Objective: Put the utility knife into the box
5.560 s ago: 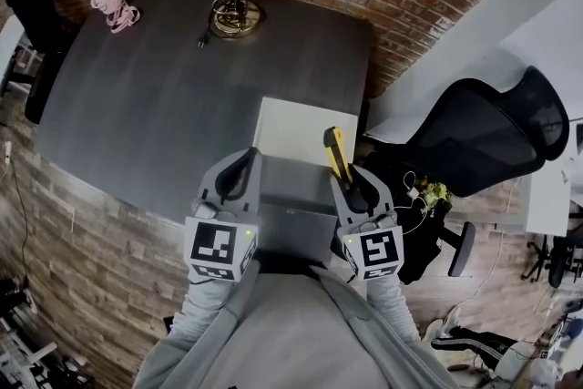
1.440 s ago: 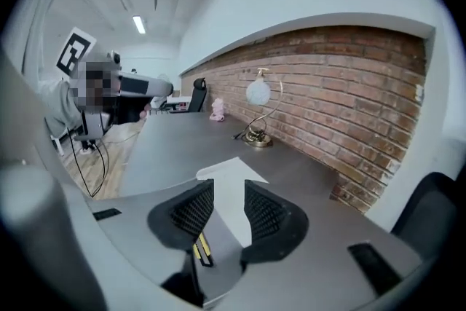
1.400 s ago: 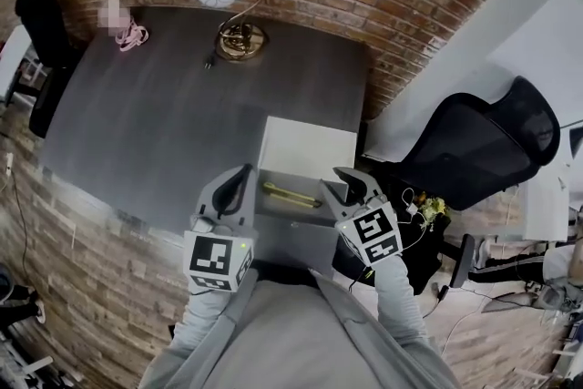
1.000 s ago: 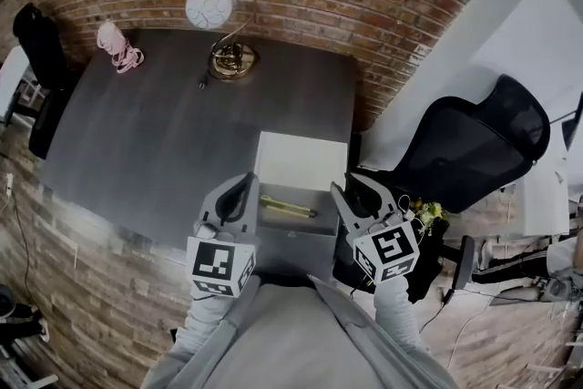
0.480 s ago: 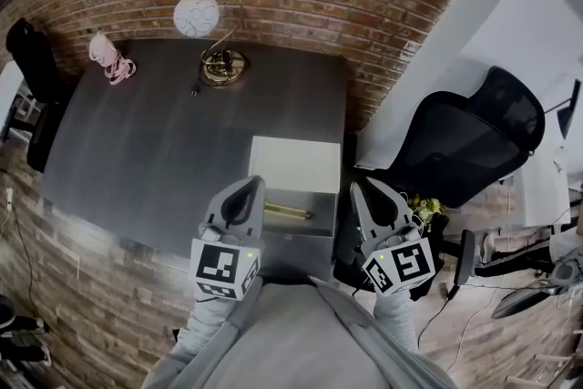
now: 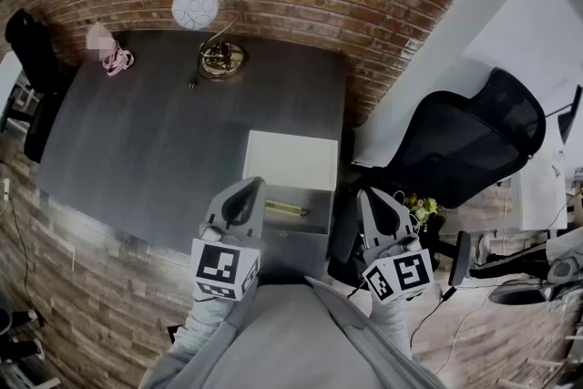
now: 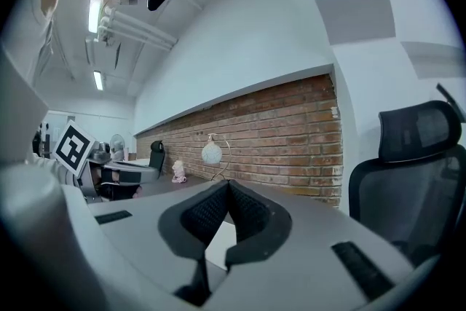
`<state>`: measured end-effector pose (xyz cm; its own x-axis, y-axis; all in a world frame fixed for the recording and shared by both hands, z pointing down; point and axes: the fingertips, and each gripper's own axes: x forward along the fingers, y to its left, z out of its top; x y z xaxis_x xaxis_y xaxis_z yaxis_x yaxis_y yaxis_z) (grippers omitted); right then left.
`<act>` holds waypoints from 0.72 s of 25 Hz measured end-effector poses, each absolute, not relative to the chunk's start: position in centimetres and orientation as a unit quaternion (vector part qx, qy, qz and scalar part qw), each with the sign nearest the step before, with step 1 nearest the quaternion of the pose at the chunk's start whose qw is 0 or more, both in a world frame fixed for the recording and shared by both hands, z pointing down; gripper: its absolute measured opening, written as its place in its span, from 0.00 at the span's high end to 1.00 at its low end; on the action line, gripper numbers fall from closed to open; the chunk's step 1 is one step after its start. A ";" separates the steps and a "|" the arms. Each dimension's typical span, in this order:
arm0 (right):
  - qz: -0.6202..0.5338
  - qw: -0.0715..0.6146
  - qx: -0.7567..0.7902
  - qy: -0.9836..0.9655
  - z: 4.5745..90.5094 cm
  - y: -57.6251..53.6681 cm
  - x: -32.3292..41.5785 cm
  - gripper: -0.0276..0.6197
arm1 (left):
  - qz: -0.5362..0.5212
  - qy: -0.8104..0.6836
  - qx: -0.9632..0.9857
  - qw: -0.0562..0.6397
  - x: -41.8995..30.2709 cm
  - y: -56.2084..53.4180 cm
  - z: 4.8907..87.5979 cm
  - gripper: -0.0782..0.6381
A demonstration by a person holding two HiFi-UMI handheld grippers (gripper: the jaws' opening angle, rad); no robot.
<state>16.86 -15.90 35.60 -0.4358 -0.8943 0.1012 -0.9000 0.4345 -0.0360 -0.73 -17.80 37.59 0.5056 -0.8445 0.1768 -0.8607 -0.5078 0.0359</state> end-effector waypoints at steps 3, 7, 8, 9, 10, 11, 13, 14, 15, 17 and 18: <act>0.046 0.032 0.531 -0.846 35.9 -15.9 16.9 0.93 | 0.071 -0.494 0.864 0.060 -0.8 -17.7 37.8 0.86; 0.048 0.030 0.529 -0.847 36.0 -16.1 16.9 0.93 | 0.073 -0.498 0.862 0.062 -0.9 -17.7 37.9 0.86; 0.048 0.030 0.528 -0.847 36.0 -16.1 16.9 0.93 | 0.074 -0.498 0.862 0.063 -1.0 -17.7 38.0 0.86; 0.049 0.029 0.528 -0.847 36.0 -16.1 16.8 0.93 | 0.074 -0.499 0.861 0.063 -1.0 -17.6 38.0 0.86; 0.049 0.029 0.527 -0.848 36.0 -16.2 16.8 0.93 | 0.075 -0.499 0.861 0.064 -1.1 -17.6 38.1 0.86; 0.050 0.029 0.527 -0.848 36.0 -16.2 16.8 0.93 | 0.075 -0.499 0.861 0.064 -1.1 -17.6 38.1 0.86; 0.051 0.030 0.525 -0.849 36.0 -16.3 16.8 0.93 | 0.074 -0.501 0.860 0.065 -1.2 -17.7 38.1 0.86; 0.051 0.030 0.524 -0.850 36.0 -16.3 16.7 0.93 | 0.074 -0.502 0.859 0.065 -1.2 -17.7 38.0 0.86; 0.050 0.031 0.523 -0.850 36.0 -16.3 16.7 0.93 | 0.073 -0.502 0.859 0.065 -1.2 -17.7 38.0 0.86; 0.049 0.032 0.521 -0.851 35.9 -16.4 16.5 0.93 | 0.072 -0.503 0.859 0.064 -1.4 -17.8 37.9 0.86; 0.049 0.033 0.520 -0.852 35.9 -16.4 16.4 0.93 | 0.072 -0.503 0.859 0.064 -1.4 -17.8 37.9 0.86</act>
